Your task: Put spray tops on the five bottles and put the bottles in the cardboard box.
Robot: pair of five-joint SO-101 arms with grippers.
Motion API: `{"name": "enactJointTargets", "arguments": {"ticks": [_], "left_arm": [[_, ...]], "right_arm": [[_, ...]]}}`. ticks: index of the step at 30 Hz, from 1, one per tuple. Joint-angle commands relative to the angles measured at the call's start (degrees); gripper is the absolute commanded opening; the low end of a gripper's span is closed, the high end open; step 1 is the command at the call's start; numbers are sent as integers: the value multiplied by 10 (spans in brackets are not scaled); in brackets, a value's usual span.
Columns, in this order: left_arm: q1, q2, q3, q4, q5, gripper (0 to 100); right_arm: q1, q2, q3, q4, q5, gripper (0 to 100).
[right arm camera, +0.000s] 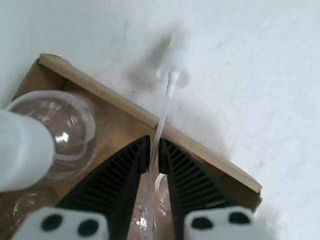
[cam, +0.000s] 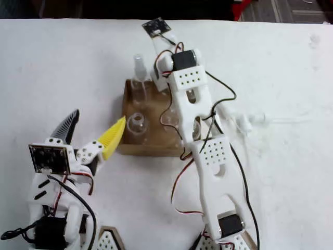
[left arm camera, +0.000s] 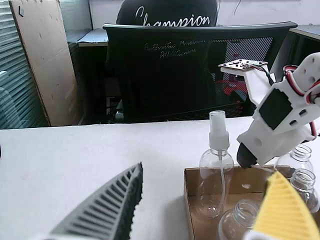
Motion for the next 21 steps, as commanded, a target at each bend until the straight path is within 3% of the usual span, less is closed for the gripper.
{"name": "enactJointTargets", "arguments": {"ticks": [1,16,21], "left_arm": [[-7,-3,-3,-16,7,373],[-7,-3,-3,-16,7,373],[-7,-3,-3,-16,7,373]], "right_arm": [[4,-14,-18,-26,-28,15],[28,-63,-18,-58,-36,15],[17,-81,-11,-93,-36,152]]}}
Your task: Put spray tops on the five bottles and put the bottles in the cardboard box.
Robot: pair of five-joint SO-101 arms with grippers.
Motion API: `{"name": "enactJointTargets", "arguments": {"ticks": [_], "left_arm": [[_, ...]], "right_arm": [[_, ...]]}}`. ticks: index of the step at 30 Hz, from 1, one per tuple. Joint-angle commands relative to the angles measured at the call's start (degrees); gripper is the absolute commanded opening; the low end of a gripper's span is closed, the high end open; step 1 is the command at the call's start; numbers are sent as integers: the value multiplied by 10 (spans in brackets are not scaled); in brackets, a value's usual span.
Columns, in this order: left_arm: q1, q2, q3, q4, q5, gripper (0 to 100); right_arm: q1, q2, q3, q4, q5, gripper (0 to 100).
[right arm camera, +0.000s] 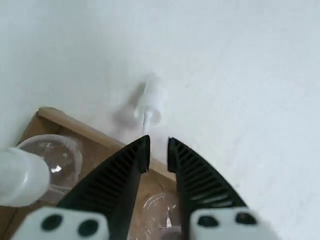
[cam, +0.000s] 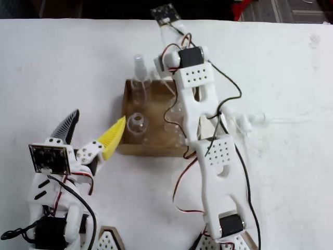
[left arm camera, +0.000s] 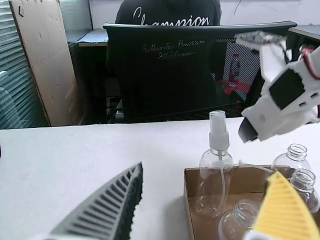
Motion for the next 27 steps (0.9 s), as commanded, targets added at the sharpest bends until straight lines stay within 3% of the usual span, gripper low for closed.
{"name": "enactJointTargets", "arguments": {"ticks": [1,27], "left_arm": [[-7,-3,-3,-16,7,373],[-7,-3,-3,-16,7,373]], "right_arm": [[-7,-43,-12,-22,-6,181],[-42,89,-18,-73,-5,162]]}}
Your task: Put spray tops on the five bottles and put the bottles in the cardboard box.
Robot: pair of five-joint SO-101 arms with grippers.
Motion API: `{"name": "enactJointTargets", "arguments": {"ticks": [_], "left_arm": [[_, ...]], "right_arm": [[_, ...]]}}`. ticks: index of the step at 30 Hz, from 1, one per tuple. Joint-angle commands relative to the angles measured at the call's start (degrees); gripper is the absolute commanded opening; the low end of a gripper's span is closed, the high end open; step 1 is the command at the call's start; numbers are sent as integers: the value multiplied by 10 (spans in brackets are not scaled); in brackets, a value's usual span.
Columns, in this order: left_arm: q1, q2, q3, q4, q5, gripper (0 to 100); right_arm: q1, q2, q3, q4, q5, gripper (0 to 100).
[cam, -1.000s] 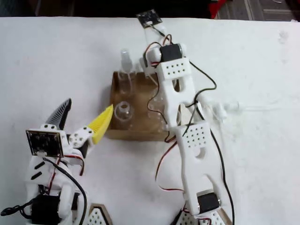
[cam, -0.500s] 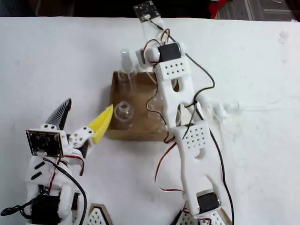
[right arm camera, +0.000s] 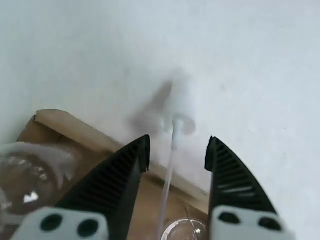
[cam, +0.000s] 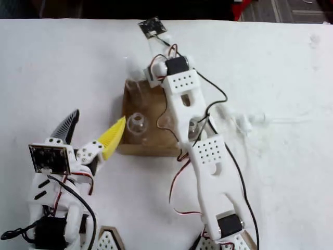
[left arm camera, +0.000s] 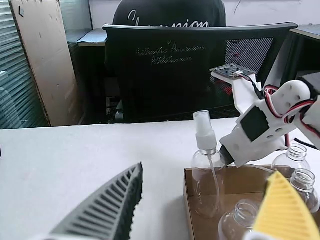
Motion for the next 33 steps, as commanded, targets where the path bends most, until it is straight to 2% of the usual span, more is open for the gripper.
{"name": "enactJointTargets", "arguments": {"ticks": [1,13,33], "left_arm": [[-7,-3,-3,-16,7,373],[-7,-3,-3,-16,7,373],[-7,-3,-3,-16,7,373]], "right_arm": [[-7,-5,-18,-12,-5,162],[-6,26,-16,-44,-6,162],[-10,41,-12,-38,-6,159]]}}
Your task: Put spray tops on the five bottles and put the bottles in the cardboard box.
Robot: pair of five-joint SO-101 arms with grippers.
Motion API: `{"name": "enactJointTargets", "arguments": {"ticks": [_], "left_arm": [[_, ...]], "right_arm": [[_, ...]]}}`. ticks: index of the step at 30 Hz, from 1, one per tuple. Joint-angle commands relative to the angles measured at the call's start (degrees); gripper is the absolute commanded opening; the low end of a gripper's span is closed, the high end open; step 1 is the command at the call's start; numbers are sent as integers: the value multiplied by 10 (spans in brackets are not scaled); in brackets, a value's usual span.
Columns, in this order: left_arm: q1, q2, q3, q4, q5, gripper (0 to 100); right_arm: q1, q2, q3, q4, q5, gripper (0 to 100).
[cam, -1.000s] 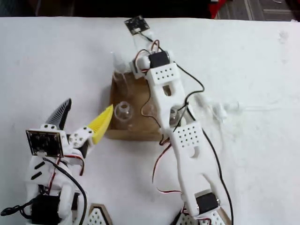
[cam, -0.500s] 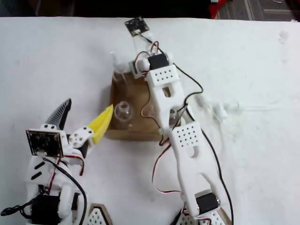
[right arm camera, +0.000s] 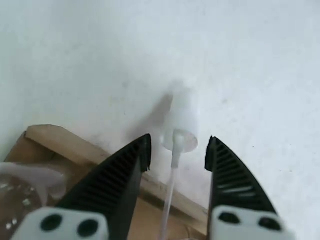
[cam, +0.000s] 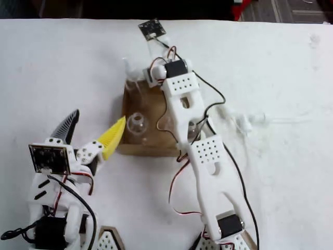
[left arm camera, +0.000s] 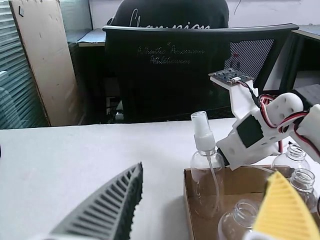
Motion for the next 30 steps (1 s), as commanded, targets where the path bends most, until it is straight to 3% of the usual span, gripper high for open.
{"name": "enactJointTargets", "arguments": {"ticks": [1,4,9,30], "left_arm": [[-7,-3,-3,-16,7,373],[-7,-3,-3,-16,7,373],[-7,-3,-3,-16,7,373],[-7,-3,-3,-16,7,373]], "right_arm": [[-9,-1,-2,8,-4,159],[-9,-1,-2,19,-4,154],[-8,-2,-4,21,-1,49],[14,-58,-9,34,-3,16]]}}
